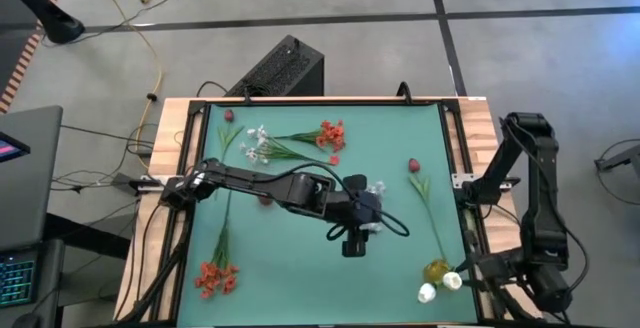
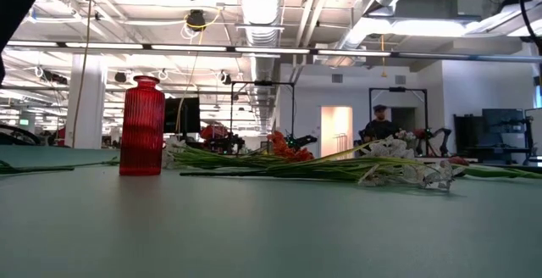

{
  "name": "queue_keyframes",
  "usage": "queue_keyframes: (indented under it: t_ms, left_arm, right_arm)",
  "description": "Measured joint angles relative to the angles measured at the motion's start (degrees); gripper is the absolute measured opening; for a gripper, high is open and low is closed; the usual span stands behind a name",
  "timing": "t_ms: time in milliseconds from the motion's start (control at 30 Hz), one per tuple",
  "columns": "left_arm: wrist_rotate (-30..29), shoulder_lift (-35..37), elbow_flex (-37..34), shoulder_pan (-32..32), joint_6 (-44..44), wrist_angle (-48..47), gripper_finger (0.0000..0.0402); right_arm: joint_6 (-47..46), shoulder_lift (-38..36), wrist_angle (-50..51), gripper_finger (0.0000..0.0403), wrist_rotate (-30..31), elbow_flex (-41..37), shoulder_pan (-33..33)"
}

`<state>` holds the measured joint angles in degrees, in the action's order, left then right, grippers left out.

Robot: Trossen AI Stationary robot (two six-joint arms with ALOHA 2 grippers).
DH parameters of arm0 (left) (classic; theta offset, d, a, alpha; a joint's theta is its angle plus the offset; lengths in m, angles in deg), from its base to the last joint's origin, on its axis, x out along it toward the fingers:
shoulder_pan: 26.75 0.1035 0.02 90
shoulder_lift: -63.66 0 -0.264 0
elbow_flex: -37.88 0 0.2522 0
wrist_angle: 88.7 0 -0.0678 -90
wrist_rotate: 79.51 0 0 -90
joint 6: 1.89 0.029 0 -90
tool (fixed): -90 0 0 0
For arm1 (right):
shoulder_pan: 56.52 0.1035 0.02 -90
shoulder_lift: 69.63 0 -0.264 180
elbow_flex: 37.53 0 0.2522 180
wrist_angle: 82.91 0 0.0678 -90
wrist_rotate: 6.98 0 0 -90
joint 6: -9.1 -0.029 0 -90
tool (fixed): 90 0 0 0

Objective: Sort flowers into vase by color
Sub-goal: Put the white flower into the yellow vase, then put the bottom white flowers into the yellow vase

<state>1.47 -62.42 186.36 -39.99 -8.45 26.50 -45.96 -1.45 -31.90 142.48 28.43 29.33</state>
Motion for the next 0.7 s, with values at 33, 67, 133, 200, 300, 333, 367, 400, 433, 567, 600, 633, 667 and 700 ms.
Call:
queue_keyframes:
  t_ms: [33,67,133,200,300,333,367,400,433,567,600,633,667,700]
  left_arm:
    - [-0.83,0.00,0.00,-0.02,-0.33,-0.07,0.0215]
    - [-1.35,0.00,0.00,-0.02,-0.78,-0.09,0.0213]
    - [-2.41,0.00,0.00,0.00,-1.83,-0.01,0.0211]
    - [-2.97,0.00,0.00,-0.13,-2.22,-0.19,0.0210]
    - [-4.84,0.00,0.00,-1.08,-2.96,-1.59,0.0209]
    - [-6.27,0.00,0.00,-1.62,-3.23,-2.22,0.0209]
    - [-8.14,0.00,0.00,-2.27,-3.54,-3.43,0.0209]
    - [-10.22,0.00,-0.10,-2.98,-3.74,-4.58,0.0209]
    - [-12.30,0.00,-0.91,-3.69,-4.13,-4.61,0.0209]
    - [-18.75,0.88,-5.67,-6.40,-6.48,-6.83,0.0209]
    - [-19.50,1.58,-7.22,-6.94,-6.66,-6.53,0.0209]
    - [-20.22,2.66,-9.15,-7.48,-6.74,-5.97,0.0209]
    - [-20.96,3.99,-11.52,-7.88,-6.96,-4.92,0.0209]
    - [-21.69,5.41,-14.17,-8.15,-7.27,-3.47,0.0209]
  right_arm:
    - [0.01,-0.40,0.02,0.0119,-0.92,0.00,0.00]
    - [0.03,-0.79,0.03,0.0132,-2.07,0.00,0.00]
    - [0.05,-1.63,0.00,0.0161,-6.29,0.00,-0.03]
    - [0.46,-2.64,0.30,0.0186,-11.49,0.00,-0.07]
    - [0.46,-4.35,0.21,0.0210,-11.55,0.00,-0.04]
    - [0.55,-4.95,0.19,0.0215,-10.94,0.00,-0.04]
    - [0.90,-5.63,0.22,0.0218,-10.54,0.00,-0.07]
    - [1.16,-6.36,0.29,0.0219,-10.39,0.00,-0.10]
    - [1.39,-7.20,0.46,0.0219,-10.30,0.00,-0.11]
    - [1.52,-10.97,2.68,0.0214,-10.30,0.02,-0.07]
    - [1.52,-11.96,3.17,0.0212,-10.25,0.02,-0.07]
    - [1.52,-12.85,3.61,0.0211,-10.25,0.02,-0.07]
    - [1.50,-13.57,4.13,0.0209,-10.22,0.02,-0.13]
    - [1.50,-14.38,4.50,0.0207,-10.16,0.02,-0.17]
